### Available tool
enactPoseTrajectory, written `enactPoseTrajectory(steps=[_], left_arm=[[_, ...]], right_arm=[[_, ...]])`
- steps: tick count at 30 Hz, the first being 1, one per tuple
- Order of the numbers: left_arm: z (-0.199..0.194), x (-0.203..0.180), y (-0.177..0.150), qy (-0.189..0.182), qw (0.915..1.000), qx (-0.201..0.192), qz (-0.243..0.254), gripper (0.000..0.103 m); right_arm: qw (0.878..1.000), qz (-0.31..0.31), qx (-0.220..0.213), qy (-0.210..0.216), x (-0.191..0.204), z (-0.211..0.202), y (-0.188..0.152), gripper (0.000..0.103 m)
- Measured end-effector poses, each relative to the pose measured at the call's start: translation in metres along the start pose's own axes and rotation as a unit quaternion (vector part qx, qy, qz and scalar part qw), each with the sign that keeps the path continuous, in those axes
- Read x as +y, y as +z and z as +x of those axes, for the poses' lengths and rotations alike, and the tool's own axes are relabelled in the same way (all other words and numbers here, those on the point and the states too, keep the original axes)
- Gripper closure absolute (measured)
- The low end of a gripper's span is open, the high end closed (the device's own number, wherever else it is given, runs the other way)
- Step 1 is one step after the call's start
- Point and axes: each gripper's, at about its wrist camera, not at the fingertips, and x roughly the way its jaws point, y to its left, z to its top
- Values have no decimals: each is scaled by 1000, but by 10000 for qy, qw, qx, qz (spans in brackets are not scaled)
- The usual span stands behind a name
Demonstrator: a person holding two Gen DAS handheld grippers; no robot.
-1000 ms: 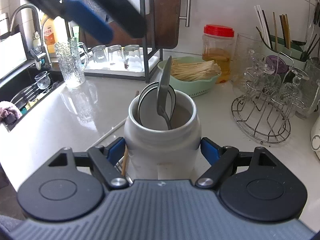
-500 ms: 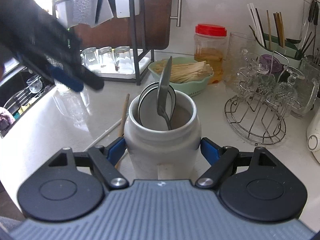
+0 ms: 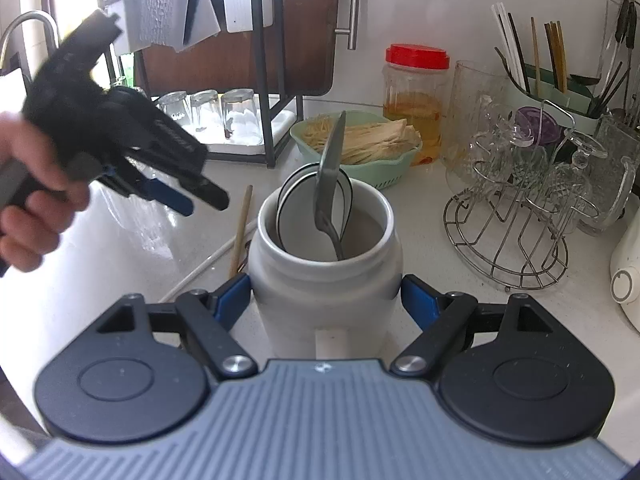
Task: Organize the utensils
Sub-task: 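Move the left gripper down to the wooden chopstick on the counter, then close the left gripper on the wooden chopstick and lift it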
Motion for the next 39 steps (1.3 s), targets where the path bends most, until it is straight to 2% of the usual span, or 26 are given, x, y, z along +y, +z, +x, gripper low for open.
enactPoseTrajectory(steps=[11, 14, 15, 20, 25, 27, 29, 39], left_arm=[[44, -1, 31, 226, 9997, -24, -81, 61], [52, -5, 34, 231, 9997, 84, 4, 75], [54, -8, 35, 267, 9996, 86, 68, 75], [60, -21, 38, 559, 9975, 30, 437, 75], [65, -27, 45, 723, 9958, 84, 548, 75], [67, -29, 48, 797, 9951, 126, 564, 84], [69, -31, 50, 854, 9943, 177, 607, 88], [64, -41, 46, 853, 9924, 135, 880, 95]], right_arm=[[9997, -60, 208, 55, -3, 3, 5, 19], [9997, -27, 245, 51, -3, 4, 6, 19], [9996, -6, 267, 54, -3, 4, 6, 19], [9993, 69, 356, 36, -3, 5, 8, 19], [9992, 102, 390, 21, -4, 6, 9, 19], [9992, 106, 384, 13, -4, 6, 9, 19], [9992, 100, 374, 3, -3, 6, 9, 19], [9992, 71, 404, -14, -3, 6, 9, 19]])
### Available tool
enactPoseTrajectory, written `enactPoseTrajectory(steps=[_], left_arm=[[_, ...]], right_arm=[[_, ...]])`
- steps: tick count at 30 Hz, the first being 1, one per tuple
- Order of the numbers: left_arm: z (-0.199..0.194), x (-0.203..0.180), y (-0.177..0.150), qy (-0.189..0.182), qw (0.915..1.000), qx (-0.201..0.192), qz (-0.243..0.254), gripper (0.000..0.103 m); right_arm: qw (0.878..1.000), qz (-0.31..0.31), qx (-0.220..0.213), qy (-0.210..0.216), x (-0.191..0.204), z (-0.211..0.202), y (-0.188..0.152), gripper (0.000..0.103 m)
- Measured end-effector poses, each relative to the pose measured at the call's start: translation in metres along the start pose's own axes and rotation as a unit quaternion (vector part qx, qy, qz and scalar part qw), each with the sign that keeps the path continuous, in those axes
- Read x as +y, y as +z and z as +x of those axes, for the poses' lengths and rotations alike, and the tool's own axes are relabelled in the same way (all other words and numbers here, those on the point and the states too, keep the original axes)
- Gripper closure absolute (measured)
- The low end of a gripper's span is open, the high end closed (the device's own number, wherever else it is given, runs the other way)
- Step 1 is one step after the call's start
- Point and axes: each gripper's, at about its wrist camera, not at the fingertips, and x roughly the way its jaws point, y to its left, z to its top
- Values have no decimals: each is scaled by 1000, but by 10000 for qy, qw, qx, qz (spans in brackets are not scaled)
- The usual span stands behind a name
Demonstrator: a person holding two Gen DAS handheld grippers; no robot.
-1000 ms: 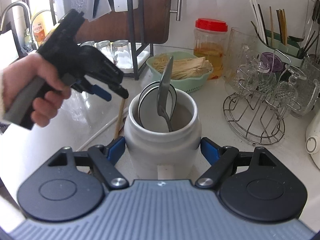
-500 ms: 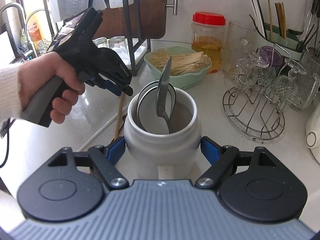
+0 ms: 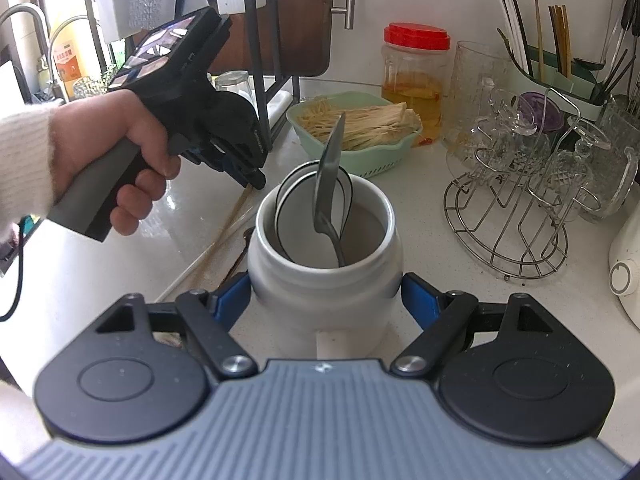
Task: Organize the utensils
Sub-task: 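Close the left gripper on the wooden chopstick and lift it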
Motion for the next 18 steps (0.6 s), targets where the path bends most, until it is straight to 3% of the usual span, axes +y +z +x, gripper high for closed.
enactPoseTrajectory(steps=[18], left_arm=[[-112, -7, -35, -522, 9954, -805, -11, 95]], right_arm=[[10000, 6, 2, -30, 1, 1, 0, 19]])
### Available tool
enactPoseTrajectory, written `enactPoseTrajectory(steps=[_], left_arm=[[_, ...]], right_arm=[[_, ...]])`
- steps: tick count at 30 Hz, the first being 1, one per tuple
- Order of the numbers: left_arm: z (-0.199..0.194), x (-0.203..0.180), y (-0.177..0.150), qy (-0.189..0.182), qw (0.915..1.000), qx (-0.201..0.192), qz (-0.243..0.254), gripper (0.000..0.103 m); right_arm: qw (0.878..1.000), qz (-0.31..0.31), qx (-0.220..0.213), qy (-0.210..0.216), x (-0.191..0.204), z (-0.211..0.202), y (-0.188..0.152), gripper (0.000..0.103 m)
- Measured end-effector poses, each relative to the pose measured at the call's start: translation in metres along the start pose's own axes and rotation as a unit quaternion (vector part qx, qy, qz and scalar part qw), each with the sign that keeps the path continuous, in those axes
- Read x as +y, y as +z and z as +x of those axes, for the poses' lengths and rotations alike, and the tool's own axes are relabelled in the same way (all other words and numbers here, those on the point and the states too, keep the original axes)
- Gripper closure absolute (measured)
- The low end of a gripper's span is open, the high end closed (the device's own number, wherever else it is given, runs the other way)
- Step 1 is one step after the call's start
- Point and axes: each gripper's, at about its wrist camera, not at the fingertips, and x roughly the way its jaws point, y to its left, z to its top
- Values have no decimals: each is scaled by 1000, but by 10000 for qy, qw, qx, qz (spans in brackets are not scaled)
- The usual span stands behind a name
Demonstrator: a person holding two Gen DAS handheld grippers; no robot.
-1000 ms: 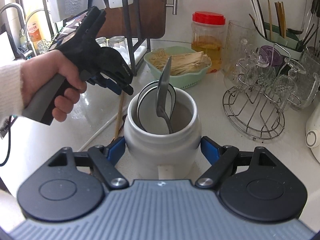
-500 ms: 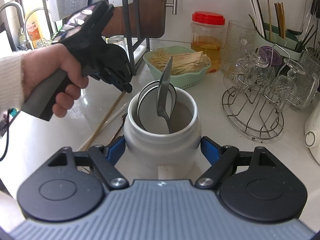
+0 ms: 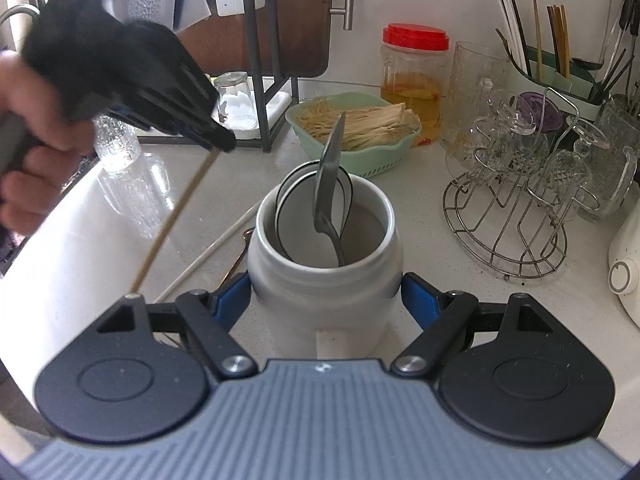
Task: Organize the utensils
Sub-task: 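Close the left gripper on the wooden chopstick and lift it, then carry the wooden chopstick with the left gripper over the jar and lower it in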
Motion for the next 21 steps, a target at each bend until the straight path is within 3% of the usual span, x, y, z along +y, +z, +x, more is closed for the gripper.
enactPoseTrajectory(steps=[11, 21], left_arm=[[-74, -18, 2, -360, 9961, -808, -79, 95], [-98, -37, 5, -547, 9921, -1120, 137, 95]], right_arm=[[9997, -133, 117, 143, 10, -7, -5, 19], [9998, -150, 24, 142, 16, -10, -9, 19]])
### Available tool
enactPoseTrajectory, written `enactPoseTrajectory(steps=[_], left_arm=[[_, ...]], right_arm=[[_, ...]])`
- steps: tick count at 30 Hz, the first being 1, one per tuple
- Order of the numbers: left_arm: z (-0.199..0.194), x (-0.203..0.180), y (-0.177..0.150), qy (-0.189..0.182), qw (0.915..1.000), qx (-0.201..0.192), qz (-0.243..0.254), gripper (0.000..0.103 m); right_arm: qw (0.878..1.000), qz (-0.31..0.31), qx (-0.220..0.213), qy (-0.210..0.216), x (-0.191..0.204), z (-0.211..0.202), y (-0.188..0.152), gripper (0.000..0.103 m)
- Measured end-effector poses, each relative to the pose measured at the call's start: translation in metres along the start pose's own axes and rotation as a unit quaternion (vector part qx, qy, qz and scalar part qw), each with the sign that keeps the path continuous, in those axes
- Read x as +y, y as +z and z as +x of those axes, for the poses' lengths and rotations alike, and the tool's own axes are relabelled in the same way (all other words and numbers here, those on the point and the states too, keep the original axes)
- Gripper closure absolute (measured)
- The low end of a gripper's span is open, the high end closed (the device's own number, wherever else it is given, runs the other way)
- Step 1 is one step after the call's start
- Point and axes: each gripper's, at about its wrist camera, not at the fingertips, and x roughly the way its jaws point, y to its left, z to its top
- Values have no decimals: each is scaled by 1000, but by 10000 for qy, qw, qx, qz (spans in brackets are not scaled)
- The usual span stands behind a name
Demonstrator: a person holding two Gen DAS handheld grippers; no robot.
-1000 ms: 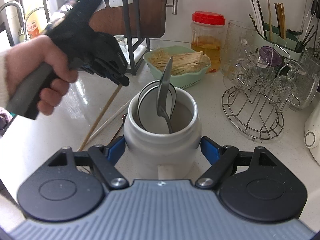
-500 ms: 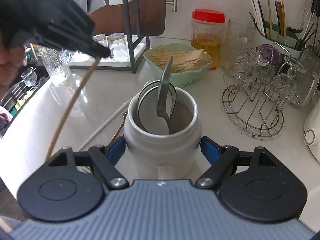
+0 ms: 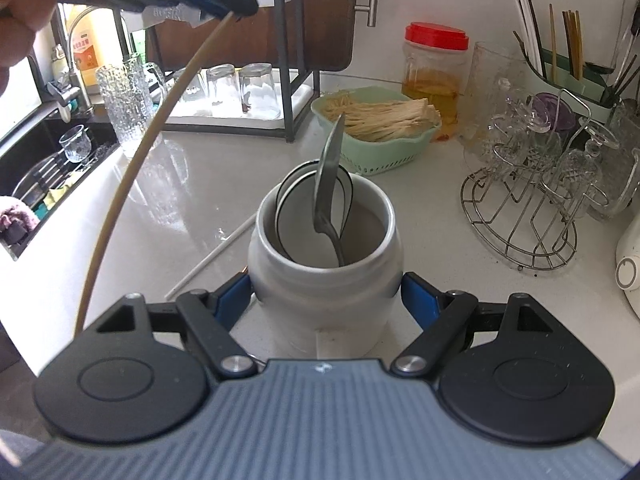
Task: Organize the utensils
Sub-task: 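Carry the wooden chopstick with the left gripper over the jar and lower it in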
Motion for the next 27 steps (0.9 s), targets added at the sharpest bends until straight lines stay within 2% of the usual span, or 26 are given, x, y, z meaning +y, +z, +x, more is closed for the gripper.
enactPoseTrajectory(steps=[14, 22, 27], left_arm=[[-14, -52, 51, -618, 9948, -729, 363, 95], [-4, -92, 69, -970, 9892, -917, 612, 96], [11, -107, 71, -1060, 9881, -875, 685, 95]], right_arm=[[10000, -14, -43, 11, 0, -1, -1, 19], [10000, -30, -85, 16, 0, -2, -3, 19], [9999, -22, -114, 24, -1, -2, -3, 19]])
